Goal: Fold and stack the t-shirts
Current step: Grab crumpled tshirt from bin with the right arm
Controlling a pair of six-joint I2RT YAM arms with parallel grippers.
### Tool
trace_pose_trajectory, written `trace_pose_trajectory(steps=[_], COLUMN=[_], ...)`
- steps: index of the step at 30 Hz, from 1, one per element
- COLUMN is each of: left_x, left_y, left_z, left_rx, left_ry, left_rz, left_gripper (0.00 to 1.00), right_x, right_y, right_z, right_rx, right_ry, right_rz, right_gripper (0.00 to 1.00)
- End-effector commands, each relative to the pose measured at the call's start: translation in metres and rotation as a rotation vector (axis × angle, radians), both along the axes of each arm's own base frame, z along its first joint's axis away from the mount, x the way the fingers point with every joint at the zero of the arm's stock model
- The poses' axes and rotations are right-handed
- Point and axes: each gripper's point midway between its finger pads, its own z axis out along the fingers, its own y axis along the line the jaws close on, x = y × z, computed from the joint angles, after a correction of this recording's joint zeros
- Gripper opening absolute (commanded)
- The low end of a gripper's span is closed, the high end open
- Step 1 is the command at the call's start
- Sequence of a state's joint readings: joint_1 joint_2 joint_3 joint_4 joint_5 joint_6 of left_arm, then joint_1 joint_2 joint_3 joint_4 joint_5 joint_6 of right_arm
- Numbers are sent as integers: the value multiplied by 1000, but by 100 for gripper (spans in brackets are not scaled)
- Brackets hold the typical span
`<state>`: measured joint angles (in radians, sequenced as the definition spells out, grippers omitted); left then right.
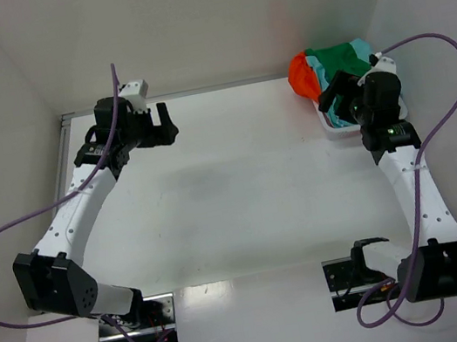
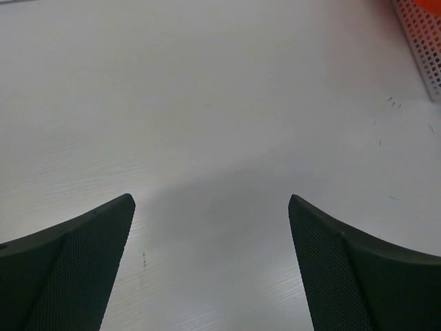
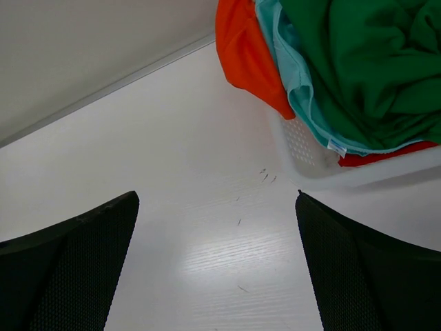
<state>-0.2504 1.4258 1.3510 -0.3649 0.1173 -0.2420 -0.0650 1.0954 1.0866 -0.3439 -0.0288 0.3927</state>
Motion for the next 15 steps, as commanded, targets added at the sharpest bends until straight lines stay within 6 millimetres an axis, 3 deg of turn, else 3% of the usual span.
trace_pose_trajectory(steps=[1, 5, 9, 11, 12, 13, 15], left_x=[6, 2, -2, -6, -6, -7, -8], left_y=[5, 3, -2, -6, -7, -6, -8], left_z=[14, 15, 9, 4, 5, 8, 8], left_rx=[-3, -19, -45, -64, -71, -73, -78], left_ry=[-45, -49, -38, -18, -14, -23, -22], left_rz=[37, 29, 7, -7, -3, -3, -12], left_gripper=[100, 100, 100, 100, 100, 100, 100], right_x=[4, 4, 15, 33, 39, 53, 68], right_y=[-6, -19, -54, -71, -86, -92, -105], right_z=[32, 33, 41, 52, 68, 54, 61], right_rx=[-7, -28, -54, -58, -56, -44, -23], right_ry=[-81, -69, -36, -34, -64, -19, -38], right_rz=[-44, -111, -255, -297, -328, -317, -328], right_gripper=[100, 100, 100, 100, 100, 100, 100])
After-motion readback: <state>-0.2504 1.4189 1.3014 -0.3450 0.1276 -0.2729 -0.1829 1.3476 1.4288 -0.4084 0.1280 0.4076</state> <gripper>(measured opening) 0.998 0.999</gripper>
